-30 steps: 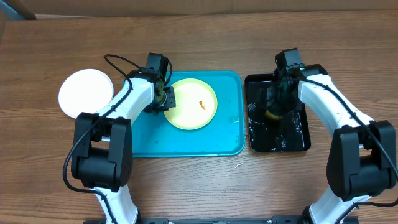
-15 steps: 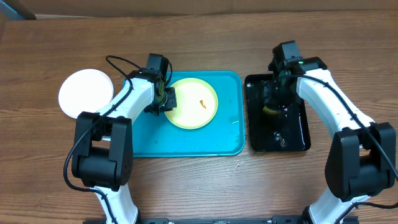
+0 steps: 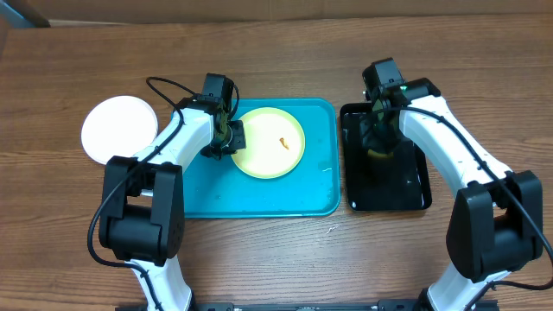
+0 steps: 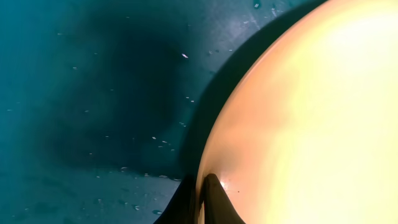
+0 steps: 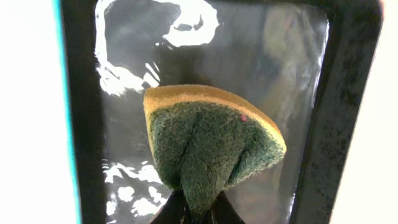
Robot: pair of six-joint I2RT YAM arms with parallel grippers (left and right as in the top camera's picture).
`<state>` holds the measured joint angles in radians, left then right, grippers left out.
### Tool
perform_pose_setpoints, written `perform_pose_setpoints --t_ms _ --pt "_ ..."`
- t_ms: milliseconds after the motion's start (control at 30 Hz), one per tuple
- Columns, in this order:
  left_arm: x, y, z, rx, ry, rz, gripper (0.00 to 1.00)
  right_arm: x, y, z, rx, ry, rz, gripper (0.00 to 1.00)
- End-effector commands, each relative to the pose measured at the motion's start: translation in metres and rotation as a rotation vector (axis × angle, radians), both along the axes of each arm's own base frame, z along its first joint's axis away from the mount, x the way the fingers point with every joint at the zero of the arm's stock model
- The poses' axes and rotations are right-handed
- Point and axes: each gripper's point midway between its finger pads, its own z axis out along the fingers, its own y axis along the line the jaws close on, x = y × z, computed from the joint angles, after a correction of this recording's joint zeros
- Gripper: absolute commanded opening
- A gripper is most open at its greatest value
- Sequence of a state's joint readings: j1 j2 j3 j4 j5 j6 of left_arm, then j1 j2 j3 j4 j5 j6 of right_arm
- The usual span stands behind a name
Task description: Clean dirty plates on tray and stack at the side
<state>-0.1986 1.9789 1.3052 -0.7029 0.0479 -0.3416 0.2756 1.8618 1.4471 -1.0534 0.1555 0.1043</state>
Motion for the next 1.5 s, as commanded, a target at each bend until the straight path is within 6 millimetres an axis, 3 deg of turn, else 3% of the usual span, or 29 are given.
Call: perform_pose_setpoints --t_ms 0,200,367,467,767,933,1067,1233,1467 --pt "-0.013 -0.002 -0.014 -0.002 0.056 -0.006 0.04 0.023 0.033 0.042 0.097 -0.110 0.051 0.04" --pt "-0.013 -0.006 -0.013 -0.026 0.059 -0.010 0.04 0.036 0.100 0.067 0.225 -0.222 0.181 0.04" --pt "-0.014 -0.007 -0.013 -0.027 0.061 -0.010 0.04 0.035 0.148 0.063 0.235 -0.273 0.279 0.04" --pt "-0.013 -0.007 -0.013 -0.027 0.061 -0.010 0.04 0.035 0.164 0.052 0.181 -0.292 0.313 0.04" --pt "-0.013 -0.007 -0.013 -0.027 0.061 -0.010 0.04 0.038 0.183 -0.002 -0.048 -0.297 0.457 0.04" --pt "-0.013 -0.007 -0.013 -0.027 0.061 -0.010 0.05 0.036 0.185 -0.023 -0.085 -0.264 0.476 0.04" --pt "-0.014 -0.007 -0.013 -0.027 0.061 -0.010 0.05 0.039 0.187 -0.031 -0.083 -0.269 0.475 0.04" --pt "-0.014 -0.007 -0.013 -0.027 0.061 -0.010 0.06 0.037 0.187 -0.032 -0.082 -0.261 0.477 0.14" --pt "-0.014 -0.006 -0.013 -0.027 0.062 -0.010 0.07 0.033 0.183 -0.040 -0.090 -0.244 0.478 0.09"
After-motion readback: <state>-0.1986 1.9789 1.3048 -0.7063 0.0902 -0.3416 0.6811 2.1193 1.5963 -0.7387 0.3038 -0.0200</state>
